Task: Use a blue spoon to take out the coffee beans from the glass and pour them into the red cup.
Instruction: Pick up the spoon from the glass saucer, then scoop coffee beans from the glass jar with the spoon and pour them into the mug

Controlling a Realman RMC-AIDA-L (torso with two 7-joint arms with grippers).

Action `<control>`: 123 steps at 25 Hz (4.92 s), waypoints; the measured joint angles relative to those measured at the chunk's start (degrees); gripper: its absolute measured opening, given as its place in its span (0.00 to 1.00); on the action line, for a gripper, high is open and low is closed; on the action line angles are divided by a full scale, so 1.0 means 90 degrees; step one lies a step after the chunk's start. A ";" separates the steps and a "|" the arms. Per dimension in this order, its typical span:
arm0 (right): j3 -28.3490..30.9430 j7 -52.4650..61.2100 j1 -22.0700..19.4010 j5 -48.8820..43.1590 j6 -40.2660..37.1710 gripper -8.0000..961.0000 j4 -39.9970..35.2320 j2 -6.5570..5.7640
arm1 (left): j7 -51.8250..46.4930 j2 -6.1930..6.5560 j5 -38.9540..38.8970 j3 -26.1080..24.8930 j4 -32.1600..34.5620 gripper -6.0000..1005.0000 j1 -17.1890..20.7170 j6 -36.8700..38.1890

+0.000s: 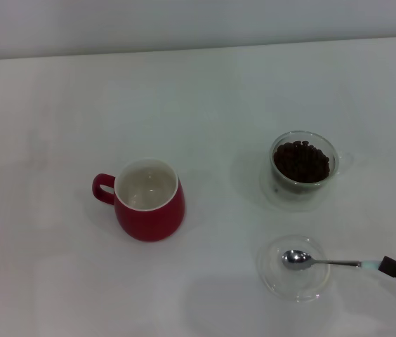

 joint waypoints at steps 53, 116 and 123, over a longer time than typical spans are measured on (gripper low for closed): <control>-0.0476 -0.1328 0.2156 0.1544 -0.1257 0.16 0.1483 -0.0509 | -0.0010 0.0017 0.0001 0.0000 -0.0017 0.78 -0.0031 -0.0079; -0.1457 -0.0892 0.2560 0.1557 -0.0091 0.16 0.1424 -0.0236 | -0.0070 0.0009 0.0028 0.0000 0.0058 0.77 -0.0095 -0.0149; -0.1460 -0.0455 0.2628 0.1544 0.0218 0.16 0.1446 -0.0225 | -0.0058 0.0016 0.0009 0.0000 0.0037 0.78 -0.0093 -0.0234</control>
